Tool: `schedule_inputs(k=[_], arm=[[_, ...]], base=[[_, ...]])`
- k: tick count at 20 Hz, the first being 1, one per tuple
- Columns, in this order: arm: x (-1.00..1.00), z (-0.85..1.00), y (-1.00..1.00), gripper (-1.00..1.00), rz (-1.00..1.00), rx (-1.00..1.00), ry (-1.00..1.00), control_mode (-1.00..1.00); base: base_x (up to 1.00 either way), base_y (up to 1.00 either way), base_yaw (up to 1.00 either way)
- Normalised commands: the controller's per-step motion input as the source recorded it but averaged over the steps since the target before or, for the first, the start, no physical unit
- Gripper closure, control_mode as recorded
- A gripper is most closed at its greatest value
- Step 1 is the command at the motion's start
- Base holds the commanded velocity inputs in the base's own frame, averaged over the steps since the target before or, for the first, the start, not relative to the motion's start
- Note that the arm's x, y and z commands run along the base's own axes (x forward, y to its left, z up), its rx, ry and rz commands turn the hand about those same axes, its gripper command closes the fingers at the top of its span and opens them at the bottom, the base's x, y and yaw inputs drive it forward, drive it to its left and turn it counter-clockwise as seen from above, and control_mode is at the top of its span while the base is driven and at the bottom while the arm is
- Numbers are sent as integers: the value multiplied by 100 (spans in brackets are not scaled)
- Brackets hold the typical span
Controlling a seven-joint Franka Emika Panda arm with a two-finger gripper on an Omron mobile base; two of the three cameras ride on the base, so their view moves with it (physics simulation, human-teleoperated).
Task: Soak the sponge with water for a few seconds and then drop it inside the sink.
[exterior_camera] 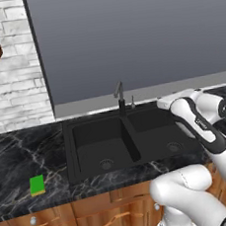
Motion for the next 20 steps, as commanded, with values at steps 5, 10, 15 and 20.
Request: schedule_inputs(k=[5,10,15,20], arm=[[28,0,0,-100,4,0,0,-100],[13,-8,0,-100,3,0,0,-100],[8,-13,0,-100,1,0,0,-100],[12,-19,0,-100,2,0,0,-100]], base=[[0,0,0],[0,0,0],[0,0,0],[0,0,0]])
